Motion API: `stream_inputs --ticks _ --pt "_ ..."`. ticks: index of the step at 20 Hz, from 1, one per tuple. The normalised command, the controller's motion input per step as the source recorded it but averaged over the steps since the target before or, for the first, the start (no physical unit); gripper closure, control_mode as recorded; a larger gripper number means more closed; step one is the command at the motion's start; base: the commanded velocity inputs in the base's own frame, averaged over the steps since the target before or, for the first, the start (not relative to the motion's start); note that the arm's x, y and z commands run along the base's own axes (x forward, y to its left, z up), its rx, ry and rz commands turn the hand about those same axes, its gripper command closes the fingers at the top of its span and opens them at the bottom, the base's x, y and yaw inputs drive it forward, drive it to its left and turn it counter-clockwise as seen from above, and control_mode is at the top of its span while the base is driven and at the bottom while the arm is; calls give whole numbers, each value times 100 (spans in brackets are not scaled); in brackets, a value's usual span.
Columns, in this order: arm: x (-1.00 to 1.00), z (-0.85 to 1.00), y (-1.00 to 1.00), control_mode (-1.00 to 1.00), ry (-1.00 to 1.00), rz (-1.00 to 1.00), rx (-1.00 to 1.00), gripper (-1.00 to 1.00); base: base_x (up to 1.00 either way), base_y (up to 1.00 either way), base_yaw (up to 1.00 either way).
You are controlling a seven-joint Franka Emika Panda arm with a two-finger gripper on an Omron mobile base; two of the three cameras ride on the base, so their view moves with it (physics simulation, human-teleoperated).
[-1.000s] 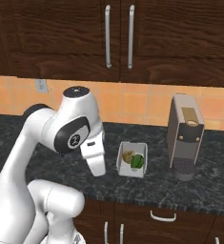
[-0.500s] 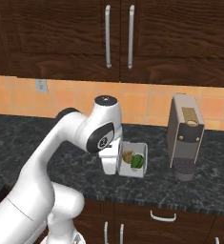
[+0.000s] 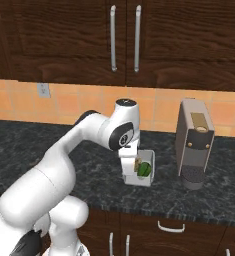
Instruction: Take the meat container that has the fish and place it on the second highest rack of the freezer. Then take the vegetable container that has the onion and avocado and place it on the highest rack of the freezer.
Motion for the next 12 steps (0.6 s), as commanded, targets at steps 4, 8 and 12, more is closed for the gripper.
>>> stream_inputs --ticks 4,8,12 --pt "17 -54 -11 -100 2 0 -2 -100 0 0 0" --pt "21 -51 0 -100 0 0 0 -100 0 0 0" --pt "31 -39 0 -100 0 0 0 -100 0 0 0"
